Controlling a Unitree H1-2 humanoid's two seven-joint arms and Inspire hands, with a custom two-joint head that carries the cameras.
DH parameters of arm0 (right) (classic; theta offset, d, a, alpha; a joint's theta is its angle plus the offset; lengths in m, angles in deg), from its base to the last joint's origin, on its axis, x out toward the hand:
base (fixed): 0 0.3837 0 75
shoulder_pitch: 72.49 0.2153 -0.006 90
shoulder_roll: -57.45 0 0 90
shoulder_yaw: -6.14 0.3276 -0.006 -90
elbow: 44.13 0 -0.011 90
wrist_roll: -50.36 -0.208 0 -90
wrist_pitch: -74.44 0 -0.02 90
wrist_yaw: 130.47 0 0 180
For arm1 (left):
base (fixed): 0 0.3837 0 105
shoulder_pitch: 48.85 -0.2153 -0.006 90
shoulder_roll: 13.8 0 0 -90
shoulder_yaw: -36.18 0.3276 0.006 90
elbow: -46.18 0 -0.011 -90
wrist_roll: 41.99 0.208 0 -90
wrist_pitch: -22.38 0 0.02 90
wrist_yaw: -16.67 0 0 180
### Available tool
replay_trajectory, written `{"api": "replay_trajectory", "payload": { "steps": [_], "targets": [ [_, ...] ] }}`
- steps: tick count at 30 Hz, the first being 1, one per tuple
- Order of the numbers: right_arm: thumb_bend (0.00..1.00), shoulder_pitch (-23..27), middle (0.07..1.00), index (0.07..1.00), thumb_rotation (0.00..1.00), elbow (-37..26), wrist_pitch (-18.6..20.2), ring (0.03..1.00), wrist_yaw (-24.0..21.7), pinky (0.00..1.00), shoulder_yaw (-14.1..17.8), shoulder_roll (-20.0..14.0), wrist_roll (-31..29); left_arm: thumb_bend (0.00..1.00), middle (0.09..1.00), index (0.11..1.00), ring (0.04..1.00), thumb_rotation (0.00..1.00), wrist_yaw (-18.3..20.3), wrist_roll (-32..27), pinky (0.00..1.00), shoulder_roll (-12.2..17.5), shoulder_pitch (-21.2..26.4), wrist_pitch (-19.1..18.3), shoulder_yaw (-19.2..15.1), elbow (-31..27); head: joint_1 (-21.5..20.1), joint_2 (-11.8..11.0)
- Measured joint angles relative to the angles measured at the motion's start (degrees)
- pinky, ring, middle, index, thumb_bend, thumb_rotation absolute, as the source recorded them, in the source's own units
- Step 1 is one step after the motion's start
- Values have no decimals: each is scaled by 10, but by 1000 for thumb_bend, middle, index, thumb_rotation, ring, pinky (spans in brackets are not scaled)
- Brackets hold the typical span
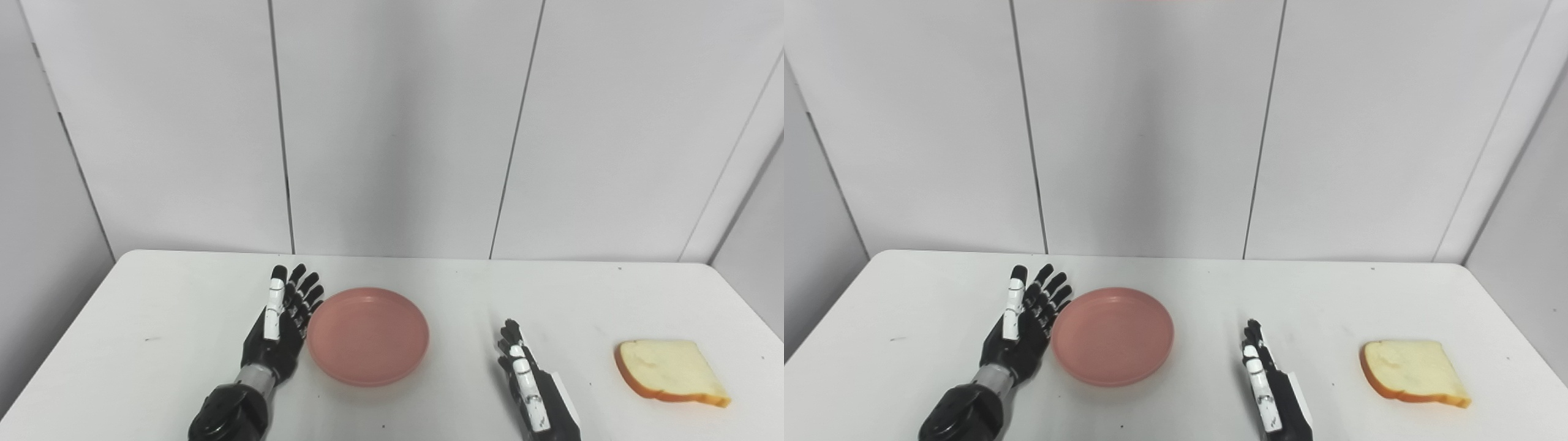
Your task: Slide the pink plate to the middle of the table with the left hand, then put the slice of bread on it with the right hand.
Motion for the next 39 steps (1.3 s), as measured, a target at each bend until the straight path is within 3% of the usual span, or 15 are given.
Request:
{"api": "replay_trajectory", "payload": {
  "steps": [4,11,25,31,37,39],
  "targets": [
    [380,1,1000,1000,1000,0,-1,1000,0,1000,0,2,1,724,978,983,977,926,0,3,979,-12,-4,0,6,-6,-2,7],
    [389,1,1000,1000,1000,-1,-1,1000,1,1000,0,3,0,749,987,998,986,941,14,5,994,-18,-20,-7,30,-29,-2,17],
    [384,1,1000,1000,1000,-4,-1,1000,8,1000,-1,3,16,770,1000,1000,998,956,16,5,1000,-19,-33,-25,33,-54,-11,20],
    [461,1,1000,1000,1000,-7,-1,1000,25,1000,7,4,31,750,984,994,983,961,15,6,997,-23,-33,-24,29,-50,-18,18],
    [639,10,1000,1000,992,-2,-4,1000,19,1000,21,-7,18,756,974,981,970,946,15,5,996,-27,-30,-18,20,-42,-66,4],
    [654,18,1000,1000,984,4,-4,1000,20,1000,33,-15,14,756,973,980,969,945,15,5,999,-26,-28,-12,18,-35,-78,-3]
  ]
}}
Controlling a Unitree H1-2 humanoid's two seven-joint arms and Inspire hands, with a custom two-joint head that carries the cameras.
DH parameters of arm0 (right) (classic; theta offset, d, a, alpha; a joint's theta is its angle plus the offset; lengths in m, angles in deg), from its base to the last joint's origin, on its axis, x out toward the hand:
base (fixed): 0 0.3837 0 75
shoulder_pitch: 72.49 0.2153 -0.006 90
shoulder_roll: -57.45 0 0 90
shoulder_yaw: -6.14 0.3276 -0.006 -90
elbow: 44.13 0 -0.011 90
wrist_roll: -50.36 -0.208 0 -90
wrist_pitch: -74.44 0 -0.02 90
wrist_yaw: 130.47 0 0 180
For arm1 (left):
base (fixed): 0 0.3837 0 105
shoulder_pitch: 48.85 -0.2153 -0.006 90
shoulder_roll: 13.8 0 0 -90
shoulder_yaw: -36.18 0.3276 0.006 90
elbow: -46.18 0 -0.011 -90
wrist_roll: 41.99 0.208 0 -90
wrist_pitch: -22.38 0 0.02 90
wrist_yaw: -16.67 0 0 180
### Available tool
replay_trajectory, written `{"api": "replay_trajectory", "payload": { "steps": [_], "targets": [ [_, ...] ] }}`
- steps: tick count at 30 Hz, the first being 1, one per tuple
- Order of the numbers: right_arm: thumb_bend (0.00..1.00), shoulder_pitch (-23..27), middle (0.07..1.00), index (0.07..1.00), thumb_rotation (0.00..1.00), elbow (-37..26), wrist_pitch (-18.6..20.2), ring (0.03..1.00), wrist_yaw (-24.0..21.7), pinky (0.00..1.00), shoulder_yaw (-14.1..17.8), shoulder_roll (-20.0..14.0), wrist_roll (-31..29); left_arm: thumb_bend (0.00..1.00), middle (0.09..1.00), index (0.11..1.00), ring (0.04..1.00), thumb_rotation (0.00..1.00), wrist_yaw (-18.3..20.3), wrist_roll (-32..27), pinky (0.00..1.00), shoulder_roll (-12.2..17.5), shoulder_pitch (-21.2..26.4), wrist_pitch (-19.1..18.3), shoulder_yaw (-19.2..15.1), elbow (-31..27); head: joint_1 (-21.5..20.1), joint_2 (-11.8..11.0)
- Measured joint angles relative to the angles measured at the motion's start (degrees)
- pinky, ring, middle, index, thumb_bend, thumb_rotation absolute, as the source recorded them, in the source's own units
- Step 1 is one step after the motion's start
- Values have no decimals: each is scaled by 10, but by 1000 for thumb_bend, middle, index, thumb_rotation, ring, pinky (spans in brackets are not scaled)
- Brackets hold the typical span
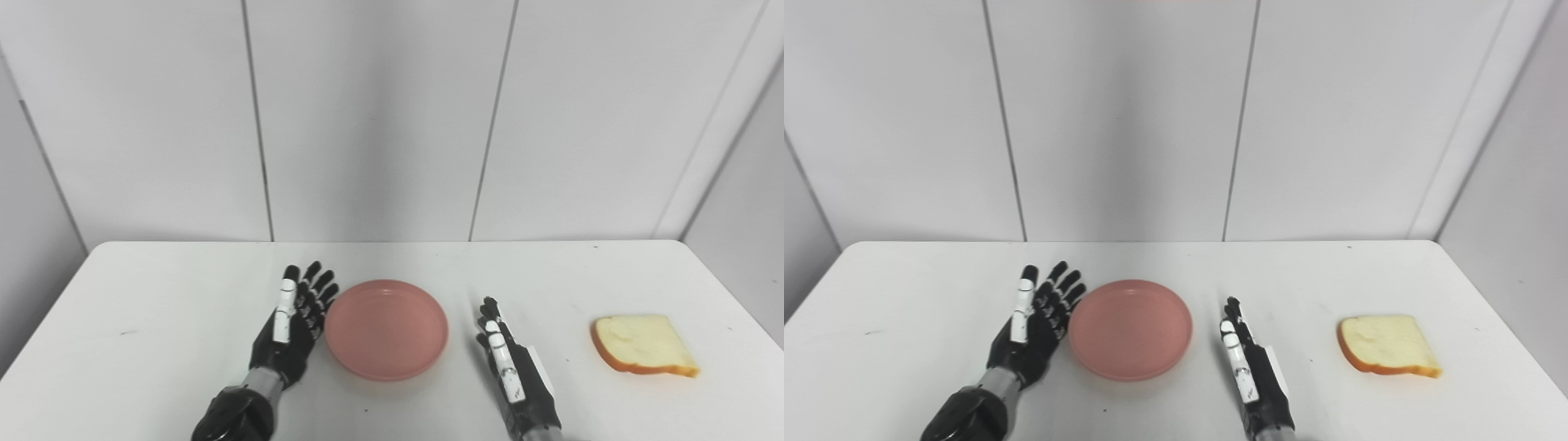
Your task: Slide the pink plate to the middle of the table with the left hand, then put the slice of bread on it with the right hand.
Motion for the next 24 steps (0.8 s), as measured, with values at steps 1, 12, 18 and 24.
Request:
{"api": "replay_trajectory", "payload": {
  "steps": [1,12,18,24],
  "targets": [
    [658,4,1000,1000,981,4,-1,1000,1,1000,5,-4,-1,757,973,980,969,945,0,0,1000,1,2,3,-2,4,0,0],
    [773,81,943,943,897,-2,-5,909,-7,883,34,-49,-5,828,938,946,928,892,13,10,930,14,33,60,-10,73,-70,-45],
    [830,131,910,948,926,-47,12,860,-43,799,23,-140,36,885,920,921,911,864,27,10,891,17,43,93,-23,109,-97,-44],
    [892,160,889,926,853,-91,94,860,-98,804,-27,-238,146,888,916,926,904,846,64,-3,899,31,53,106,-28,142,-110,-50]
  ]
}}
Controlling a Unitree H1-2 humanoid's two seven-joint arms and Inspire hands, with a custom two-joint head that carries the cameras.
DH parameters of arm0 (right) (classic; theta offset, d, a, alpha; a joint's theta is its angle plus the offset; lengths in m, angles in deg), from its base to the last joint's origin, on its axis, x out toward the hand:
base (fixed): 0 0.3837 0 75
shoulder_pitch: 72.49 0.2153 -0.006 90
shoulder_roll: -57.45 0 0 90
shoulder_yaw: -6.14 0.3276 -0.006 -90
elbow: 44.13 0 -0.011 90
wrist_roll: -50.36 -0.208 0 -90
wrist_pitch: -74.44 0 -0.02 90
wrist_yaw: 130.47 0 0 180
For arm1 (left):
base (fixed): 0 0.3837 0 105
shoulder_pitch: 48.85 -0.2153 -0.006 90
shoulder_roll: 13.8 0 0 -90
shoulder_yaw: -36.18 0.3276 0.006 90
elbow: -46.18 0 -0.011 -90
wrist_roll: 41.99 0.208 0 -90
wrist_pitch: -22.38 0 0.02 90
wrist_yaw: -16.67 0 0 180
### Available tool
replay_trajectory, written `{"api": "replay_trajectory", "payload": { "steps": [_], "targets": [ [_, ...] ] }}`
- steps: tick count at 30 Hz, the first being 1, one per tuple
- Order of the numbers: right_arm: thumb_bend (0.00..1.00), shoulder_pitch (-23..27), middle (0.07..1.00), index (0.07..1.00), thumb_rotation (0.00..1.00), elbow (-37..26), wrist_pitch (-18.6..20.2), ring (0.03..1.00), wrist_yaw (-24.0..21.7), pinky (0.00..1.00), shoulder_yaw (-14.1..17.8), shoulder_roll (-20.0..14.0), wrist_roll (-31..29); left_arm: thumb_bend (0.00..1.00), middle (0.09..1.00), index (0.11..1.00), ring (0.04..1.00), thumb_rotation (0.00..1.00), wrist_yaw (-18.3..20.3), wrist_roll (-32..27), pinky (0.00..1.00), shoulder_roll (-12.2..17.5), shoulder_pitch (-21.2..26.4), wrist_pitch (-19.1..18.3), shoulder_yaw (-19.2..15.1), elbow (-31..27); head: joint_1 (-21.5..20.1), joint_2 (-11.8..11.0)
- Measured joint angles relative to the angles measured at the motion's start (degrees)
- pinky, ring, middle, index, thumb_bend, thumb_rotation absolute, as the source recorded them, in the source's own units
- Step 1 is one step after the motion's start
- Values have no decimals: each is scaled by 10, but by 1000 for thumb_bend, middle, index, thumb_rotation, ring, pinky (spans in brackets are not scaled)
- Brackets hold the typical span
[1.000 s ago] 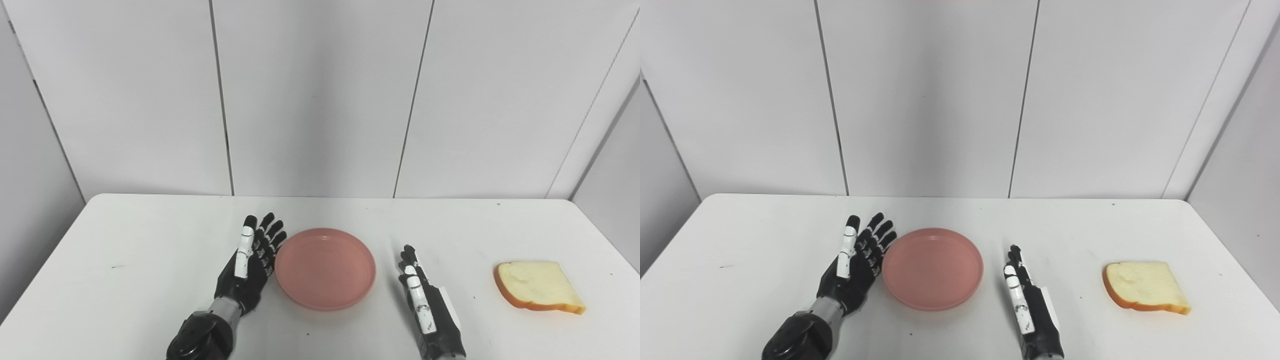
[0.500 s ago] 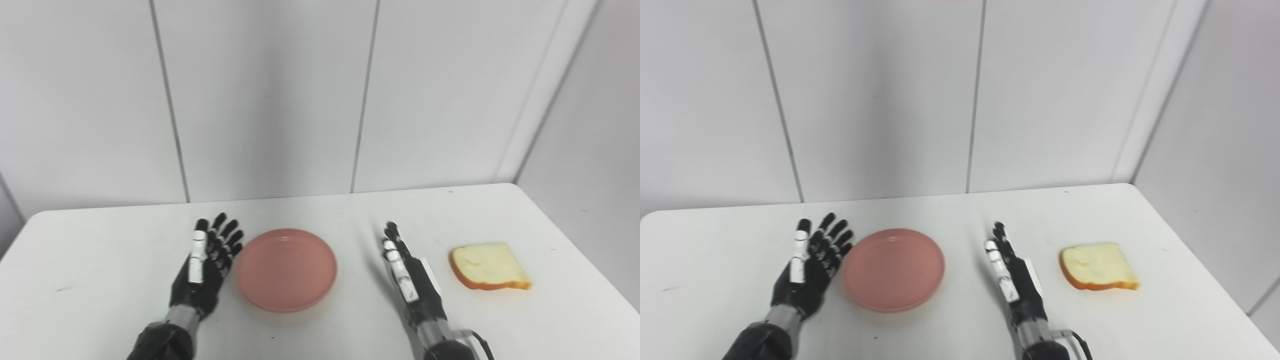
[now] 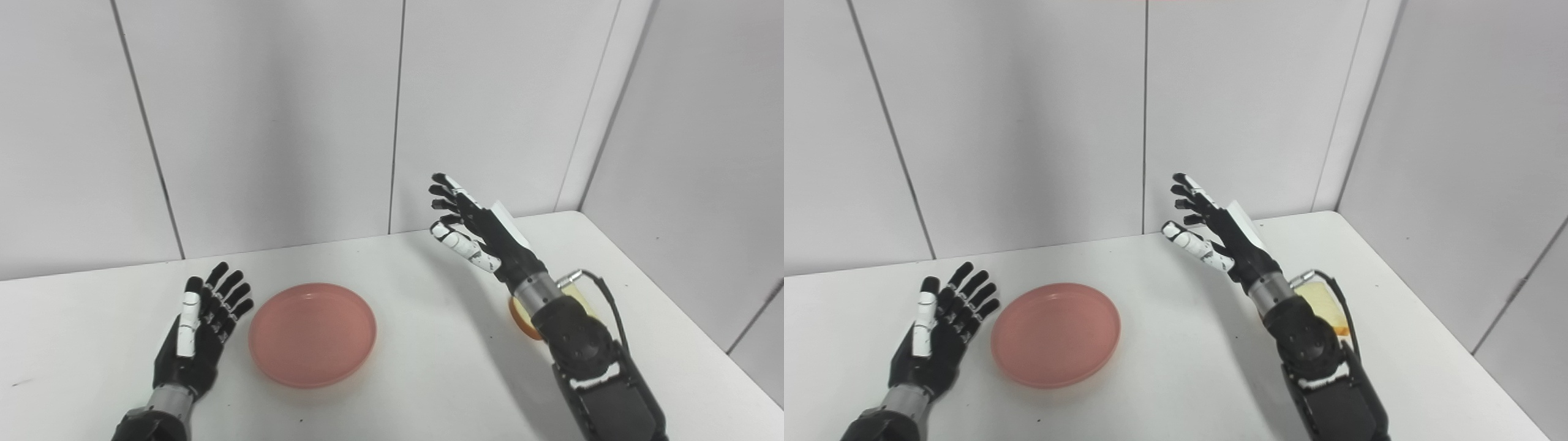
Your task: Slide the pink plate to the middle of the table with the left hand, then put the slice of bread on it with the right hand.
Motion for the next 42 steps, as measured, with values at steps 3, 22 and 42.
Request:
{"api": "replay_trajectory", "payload": {
  "steps": [3,22,42],
  "targets": [
    [926,27,888,907,721,-11,55,867,-64,818,-39,-55,36,876,913,924,902,844,19,-7,912,9,15,2,-7,29,-20,-1],
    [1000,89,956,966,350,10,136,920,-247,820,-117,-201,158,856,900,911,885,802,87,-37,865,54,51,22,-33,115,-68,28],
    [1000,63,963,985,425,27,133,908,-328,800,-137,-277,212,871,907,910,898,783,89,-36,890,63,31,7,-39,79,-73,58]
  ]
}}
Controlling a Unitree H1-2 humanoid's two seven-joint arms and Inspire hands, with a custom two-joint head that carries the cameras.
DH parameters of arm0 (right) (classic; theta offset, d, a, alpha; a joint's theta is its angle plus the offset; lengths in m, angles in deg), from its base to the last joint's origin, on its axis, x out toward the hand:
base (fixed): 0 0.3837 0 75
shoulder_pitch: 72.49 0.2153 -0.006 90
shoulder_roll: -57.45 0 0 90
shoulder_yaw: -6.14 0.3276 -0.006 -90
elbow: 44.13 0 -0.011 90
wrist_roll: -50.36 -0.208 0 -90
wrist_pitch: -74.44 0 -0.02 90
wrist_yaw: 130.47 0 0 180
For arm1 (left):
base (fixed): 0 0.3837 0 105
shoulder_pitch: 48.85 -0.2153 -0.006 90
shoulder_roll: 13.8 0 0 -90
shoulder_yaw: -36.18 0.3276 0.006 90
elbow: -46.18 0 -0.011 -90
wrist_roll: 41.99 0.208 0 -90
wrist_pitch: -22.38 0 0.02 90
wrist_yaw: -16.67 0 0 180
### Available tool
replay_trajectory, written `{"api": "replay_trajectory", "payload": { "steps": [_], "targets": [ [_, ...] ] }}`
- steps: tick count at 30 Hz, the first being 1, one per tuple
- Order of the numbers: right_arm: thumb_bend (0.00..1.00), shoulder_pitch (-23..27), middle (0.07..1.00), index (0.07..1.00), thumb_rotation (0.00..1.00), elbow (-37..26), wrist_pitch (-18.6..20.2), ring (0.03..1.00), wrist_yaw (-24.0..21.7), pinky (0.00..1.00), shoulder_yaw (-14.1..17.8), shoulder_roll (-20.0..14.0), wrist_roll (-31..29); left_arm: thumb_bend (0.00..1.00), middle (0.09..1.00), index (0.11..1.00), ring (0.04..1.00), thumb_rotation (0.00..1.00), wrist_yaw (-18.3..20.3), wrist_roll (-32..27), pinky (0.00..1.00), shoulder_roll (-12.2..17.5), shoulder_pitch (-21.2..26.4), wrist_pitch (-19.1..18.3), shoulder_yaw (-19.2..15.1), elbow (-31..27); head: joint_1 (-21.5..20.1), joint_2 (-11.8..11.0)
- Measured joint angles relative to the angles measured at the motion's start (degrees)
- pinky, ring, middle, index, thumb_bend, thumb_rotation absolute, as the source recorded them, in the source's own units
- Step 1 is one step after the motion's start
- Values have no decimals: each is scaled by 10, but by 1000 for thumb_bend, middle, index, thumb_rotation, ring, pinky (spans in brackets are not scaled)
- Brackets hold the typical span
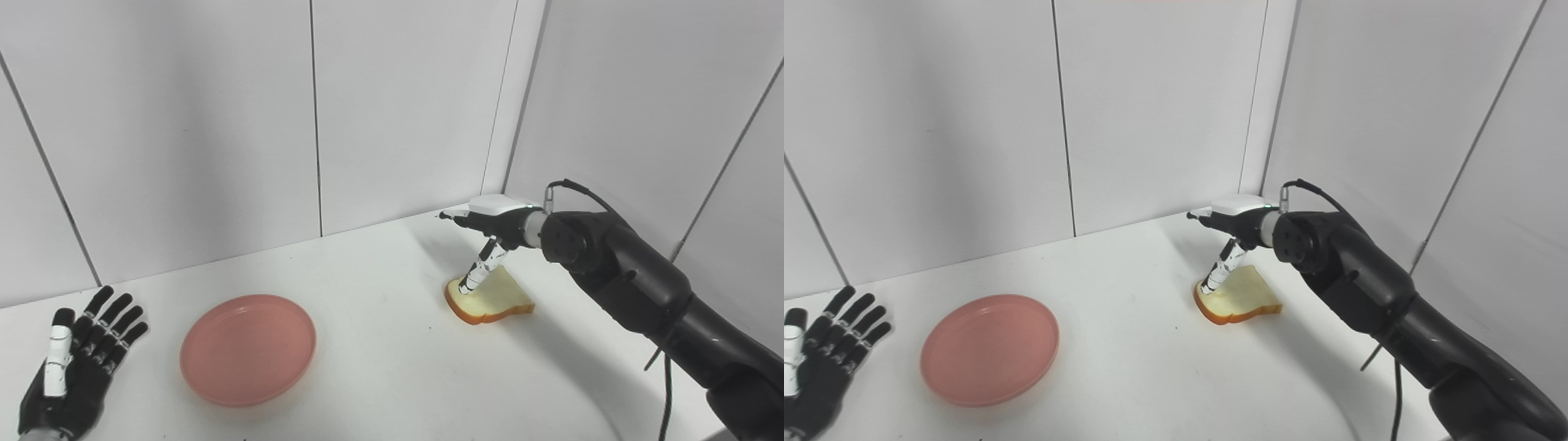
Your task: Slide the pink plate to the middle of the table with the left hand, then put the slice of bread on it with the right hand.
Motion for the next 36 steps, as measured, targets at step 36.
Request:
{"api": "replay_trajectory", "payload": {
  "steps": [36],
  "targets": [
    [1000,-54,1000,1000,365,-11,-59,1000,-40,998,-38,2,108,911,908,914,894,761,-12,-1,898,4,-43,-31,16,-78,3,30]
  ]
}}
